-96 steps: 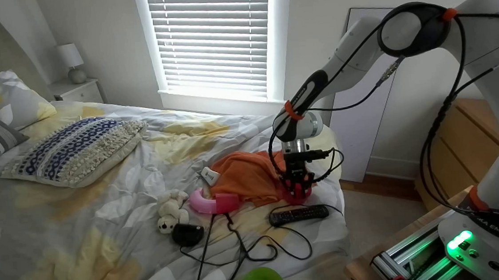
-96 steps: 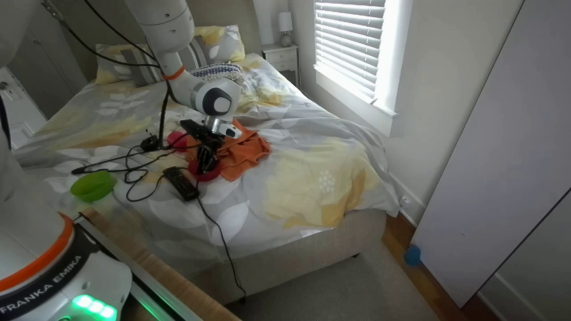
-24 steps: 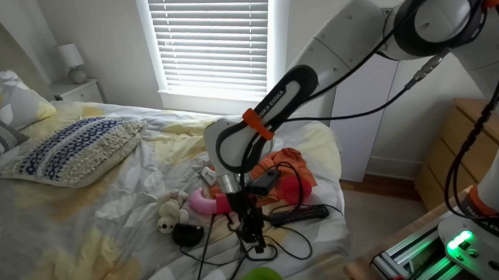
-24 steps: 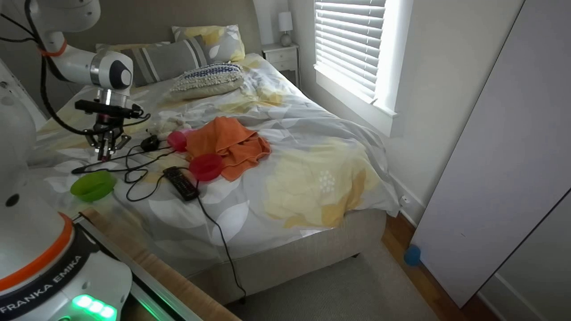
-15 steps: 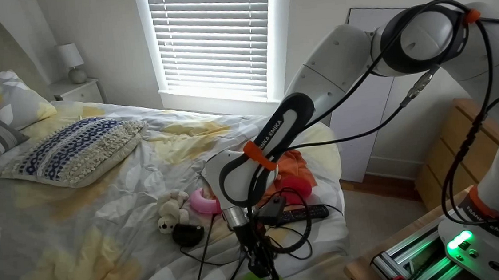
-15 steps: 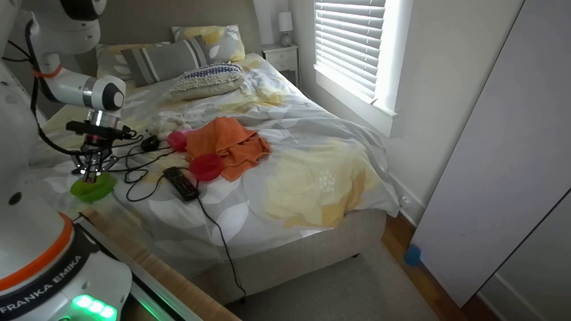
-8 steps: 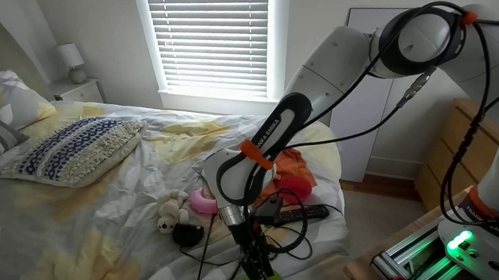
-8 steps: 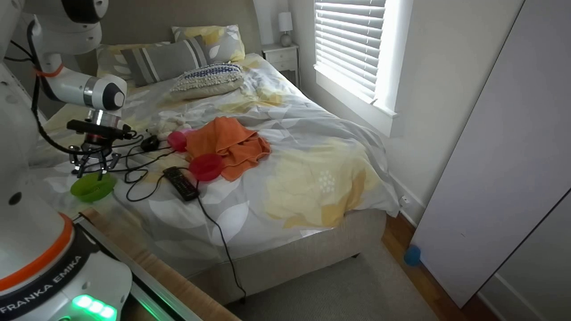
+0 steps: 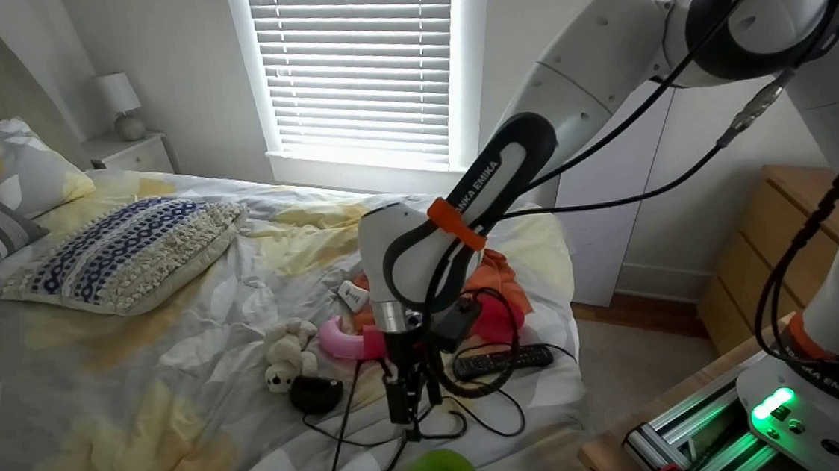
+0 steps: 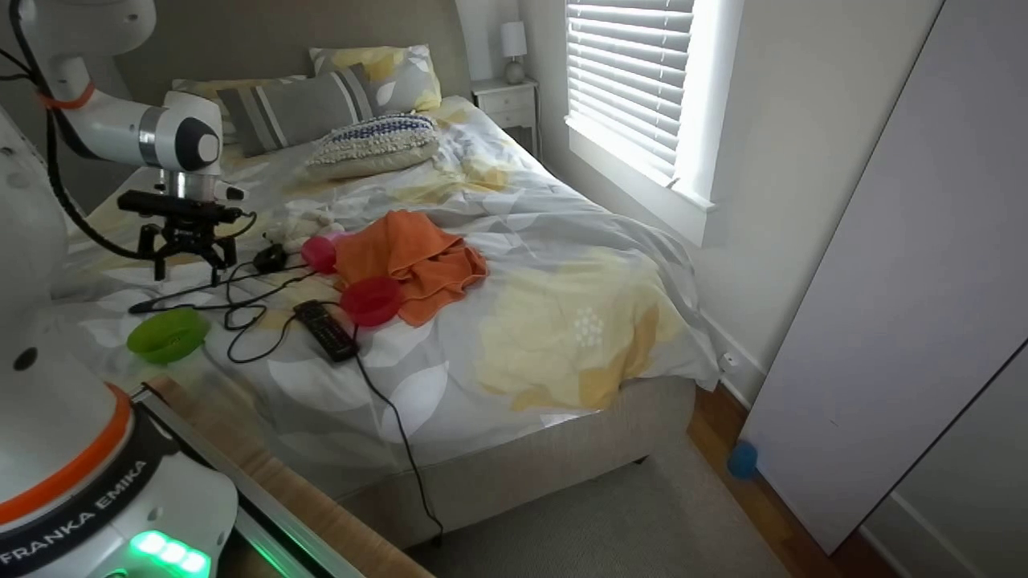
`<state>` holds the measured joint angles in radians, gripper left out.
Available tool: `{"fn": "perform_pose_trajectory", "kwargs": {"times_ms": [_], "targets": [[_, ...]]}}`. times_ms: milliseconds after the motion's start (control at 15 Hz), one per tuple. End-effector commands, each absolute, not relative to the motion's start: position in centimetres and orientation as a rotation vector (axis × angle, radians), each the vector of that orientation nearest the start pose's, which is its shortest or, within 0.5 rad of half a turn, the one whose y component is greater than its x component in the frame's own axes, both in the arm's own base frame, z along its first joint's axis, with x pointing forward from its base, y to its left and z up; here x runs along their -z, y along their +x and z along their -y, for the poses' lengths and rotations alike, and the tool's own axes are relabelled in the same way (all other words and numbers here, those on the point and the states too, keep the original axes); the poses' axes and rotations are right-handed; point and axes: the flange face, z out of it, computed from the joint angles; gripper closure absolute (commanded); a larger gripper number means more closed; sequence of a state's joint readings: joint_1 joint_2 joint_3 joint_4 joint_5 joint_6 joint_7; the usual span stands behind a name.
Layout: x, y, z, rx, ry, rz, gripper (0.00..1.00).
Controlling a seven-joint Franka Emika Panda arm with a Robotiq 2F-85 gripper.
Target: Move the small pink object from the pink bowl to the green bowl
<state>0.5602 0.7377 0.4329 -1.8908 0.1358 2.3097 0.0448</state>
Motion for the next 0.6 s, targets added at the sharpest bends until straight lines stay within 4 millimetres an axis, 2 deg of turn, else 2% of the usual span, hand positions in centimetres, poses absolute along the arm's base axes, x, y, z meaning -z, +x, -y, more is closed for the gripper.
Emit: {"fn": "perform_pose_trajectory", "kwargs": {"times_ms": [0,333,467,533], "targets": [[-15.9,33.0,-45.8,-0.503,-2.816,0.883,0.00],[-18.5,35.1,-40.8,-0.367,-2.929,0.506,0.00],[-19.4,35.9,-39.1,-0.255,-2.966,0.395,0.00],[-18.4,36.5,-40.9,-0.336,-2.930,0.501,0.00]]}}
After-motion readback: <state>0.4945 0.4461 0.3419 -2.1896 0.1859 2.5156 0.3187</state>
